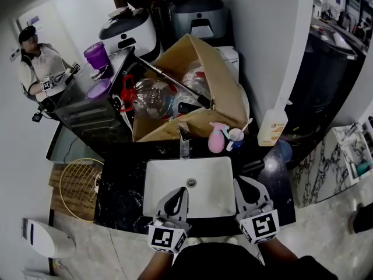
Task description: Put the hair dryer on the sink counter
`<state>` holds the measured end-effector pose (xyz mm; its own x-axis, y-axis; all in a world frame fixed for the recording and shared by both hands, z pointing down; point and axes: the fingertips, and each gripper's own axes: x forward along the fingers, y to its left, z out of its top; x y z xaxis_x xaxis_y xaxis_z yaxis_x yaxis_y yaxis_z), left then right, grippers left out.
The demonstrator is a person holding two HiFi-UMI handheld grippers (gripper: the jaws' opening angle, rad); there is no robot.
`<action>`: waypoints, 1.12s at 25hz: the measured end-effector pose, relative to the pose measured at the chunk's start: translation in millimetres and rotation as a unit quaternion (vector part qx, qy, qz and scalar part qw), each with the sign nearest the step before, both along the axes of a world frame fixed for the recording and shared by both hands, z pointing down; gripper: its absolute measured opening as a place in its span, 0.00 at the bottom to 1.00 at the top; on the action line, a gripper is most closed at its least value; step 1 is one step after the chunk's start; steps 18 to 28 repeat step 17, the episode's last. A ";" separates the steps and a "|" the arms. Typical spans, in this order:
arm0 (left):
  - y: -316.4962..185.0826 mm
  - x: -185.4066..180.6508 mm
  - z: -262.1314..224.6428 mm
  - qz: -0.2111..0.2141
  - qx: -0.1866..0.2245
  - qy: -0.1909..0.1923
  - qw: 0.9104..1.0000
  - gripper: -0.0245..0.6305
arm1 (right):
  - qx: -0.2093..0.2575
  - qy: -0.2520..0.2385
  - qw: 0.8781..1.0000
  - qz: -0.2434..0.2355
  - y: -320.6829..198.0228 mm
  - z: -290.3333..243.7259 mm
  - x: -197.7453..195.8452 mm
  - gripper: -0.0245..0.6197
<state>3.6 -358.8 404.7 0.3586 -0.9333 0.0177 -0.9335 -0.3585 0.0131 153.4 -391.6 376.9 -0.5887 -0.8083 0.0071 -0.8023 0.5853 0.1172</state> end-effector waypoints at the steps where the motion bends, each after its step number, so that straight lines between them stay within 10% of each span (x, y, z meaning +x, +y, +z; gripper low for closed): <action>1: -0.1 0.7 -1.1 0.001 -0.001 0.000 1.000 0.03 | 0.001 0.001 1.000 0.000 -0.1 -0.1 -0.3 0.04; 28: 0.8 -2.7 -10.1 -0.004 0.024 0.001 1.000 0.03 | -0.001 0.004 1.000 0.014 -4.1 8.1 -0.1 0.04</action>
